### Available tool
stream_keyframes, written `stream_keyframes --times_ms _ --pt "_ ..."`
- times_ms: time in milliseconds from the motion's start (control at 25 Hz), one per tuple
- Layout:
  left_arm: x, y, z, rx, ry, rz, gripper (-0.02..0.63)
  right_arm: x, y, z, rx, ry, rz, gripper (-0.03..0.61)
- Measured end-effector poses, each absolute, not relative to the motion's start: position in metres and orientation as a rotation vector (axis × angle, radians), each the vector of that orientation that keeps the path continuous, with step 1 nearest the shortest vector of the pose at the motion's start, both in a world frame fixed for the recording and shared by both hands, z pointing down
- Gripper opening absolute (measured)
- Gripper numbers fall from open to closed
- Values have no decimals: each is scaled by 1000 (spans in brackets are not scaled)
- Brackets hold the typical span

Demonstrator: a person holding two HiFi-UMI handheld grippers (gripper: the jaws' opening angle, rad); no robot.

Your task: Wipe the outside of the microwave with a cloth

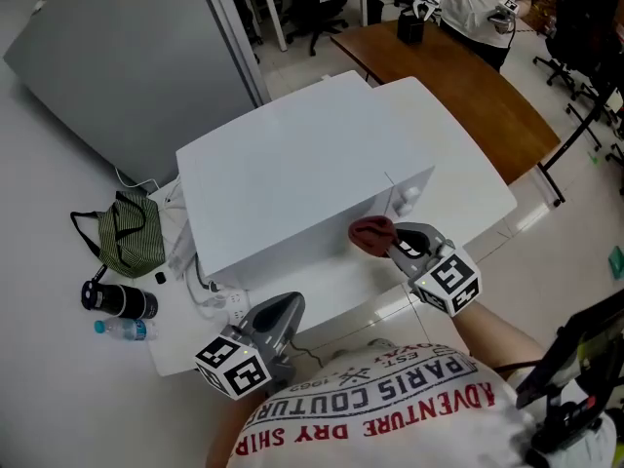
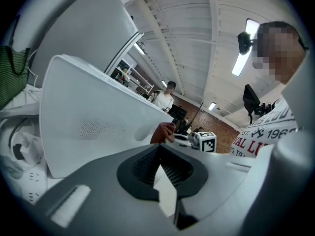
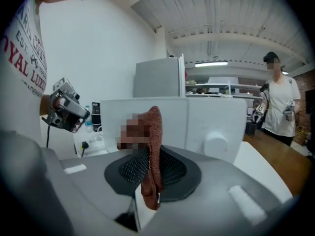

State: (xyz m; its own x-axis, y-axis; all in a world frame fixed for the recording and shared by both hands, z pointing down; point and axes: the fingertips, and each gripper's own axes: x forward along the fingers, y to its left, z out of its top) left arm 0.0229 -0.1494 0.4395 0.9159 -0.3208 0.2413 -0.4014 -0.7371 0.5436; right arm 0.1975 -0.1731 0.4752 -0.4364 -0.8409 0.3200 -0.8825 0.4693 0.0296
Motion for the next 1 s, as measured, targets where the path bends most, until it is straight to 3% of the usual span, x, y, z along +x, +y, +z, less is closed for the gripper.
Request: stream_keyframes --times_ms 240,480,800,1000 --pt "-13 -149 427 2486 -580 95 6 99 -162 395 1084 -2629 -4 43" --pt "-70 -146 417 2518 -746 51 6 28 -183 342 884 -2799 71 44" --pt "-152 -130 405 2479 -988 -32 6 -63 -234 299 663 -2868 139 44" --pt "-186 -116 389 2457 -1118 -40 6 -98 -263 316 637 -2720 191 43"
